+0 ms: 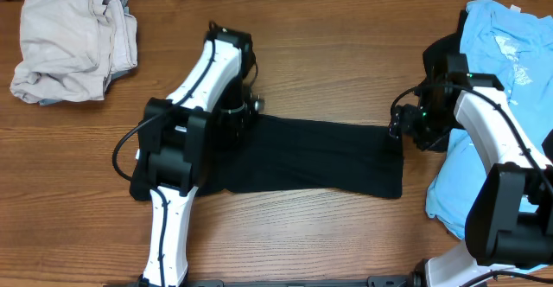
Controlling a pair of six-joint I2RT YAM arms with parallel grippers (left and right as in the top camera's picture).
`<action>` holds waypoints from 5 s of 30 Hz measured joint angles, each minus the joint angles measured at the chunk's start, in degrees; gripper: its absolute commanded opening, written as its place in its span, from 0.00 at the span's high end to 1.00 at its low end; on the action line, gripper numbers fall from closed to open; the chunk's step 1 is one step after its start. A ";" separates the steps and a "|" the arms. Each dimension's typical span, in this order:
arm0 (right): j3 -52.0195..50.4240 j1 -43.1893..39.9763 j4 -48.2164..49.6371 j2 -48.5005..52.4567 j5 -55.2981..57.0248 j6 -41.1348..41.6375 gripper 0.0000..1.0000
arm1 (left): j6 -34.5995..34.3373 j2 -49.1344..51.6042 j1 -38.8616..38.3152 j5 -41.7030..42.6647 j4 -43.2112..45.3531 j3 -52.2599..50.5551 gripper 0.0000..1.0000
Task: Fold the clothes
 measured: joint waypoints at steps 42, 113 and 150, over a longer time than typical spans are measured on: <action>1.42 -11.91 7.19 0.15 -6.99 0.17 0.96 | -2.08 -0.33 10.03 -5.70 2.29 18.75 0.96; 7.43 32.44 6.34 1.29 -7.32 7.76 0.12 | -3.41 -0.74 13.03 -1.20 0.33 44.52 0.62; 7.45 9.35 -0.70 -1.88 -5.11 3.37 0.00 | 2.03 -21.31 16.41 3.96 22.23 -27.15 0.27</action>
